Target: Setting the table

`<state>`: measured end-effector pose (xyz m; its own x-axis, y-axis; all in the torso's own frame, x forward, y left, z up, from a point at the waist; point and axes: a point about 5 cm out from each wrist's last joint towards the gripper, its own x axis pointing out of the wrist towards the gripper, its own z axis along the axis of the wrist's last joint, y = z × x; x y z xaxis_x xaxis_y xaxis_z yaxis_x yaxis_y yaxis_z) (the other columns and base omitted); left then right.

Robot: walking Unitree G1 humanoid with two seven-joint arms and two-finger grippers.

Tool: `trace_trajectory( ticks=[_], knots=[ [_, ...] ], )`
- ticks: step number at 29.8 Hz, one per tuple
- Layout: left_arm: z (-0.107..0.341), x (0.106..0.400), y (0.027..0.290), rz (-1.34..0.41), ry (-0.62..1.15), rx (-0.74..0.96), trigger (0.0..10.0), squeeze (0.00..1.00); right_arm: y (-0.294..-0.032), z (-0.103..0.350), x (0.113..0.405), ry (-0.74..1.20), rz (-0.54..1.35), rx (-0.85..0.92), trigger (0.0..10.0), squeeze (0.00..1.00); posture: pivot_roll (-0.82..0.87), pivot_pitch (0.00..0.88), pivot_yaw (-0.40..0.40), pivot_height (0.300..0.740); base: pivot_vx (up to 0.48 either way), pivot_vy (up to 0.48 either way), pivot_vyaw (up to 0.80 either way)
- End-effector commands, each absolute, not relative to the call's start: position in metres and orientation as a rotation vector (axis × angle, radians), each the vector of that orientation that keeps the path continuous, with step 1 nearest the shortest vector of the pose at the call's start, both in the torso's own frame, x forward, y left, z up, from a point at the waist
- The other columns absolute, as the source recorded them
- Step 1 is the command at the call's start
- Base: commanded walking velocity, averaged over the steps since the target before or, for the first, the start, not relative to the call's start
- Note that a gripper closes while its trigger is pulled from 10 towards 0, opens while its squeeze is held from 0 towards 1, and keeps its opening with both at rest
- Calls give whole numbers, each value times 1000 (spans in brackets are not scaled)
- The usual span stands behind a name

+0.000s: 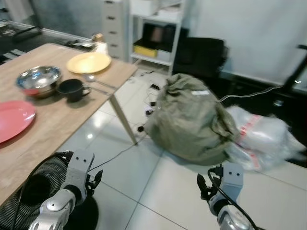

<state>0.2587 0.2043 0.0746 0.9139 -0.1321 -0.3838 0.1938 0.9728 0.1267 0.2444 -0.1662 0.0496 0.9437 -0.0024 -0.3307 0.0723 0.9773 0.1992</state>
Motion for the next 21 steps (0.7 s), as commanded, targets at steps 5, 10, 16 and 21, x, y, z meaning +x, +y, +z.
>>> trace_trajectory(
  ticks=[5, 10, 16, 21],
  knots=[
    [73, 256, 201, -201, 363, 196, 10000, 0, -167, 44, 242, 358, -47, 204, 10000, 0, -3, 49, 108, 740, 0, 0, -781],
    [72, 254, 195, -270, 363, 202, 10000, 0, -168, 43, 242, 357, -48, 202, 10000, 0, -5, 46, 109, 740, 0, 0, -781],
    [73, 256, 193, -276, 361, 148, 10000, 0, -168, 42, 242, 357, -50, 202, 10000, 0, -8, 44, 110, 740, 0, 0, -781],
    [74, 258, 194, -276, 357, 142, 10000, 0, -168, 41, 241, 361, -52, 201, 10000, 0, -9, 45, 112, 740, 0, 0, -781]
  ],
)
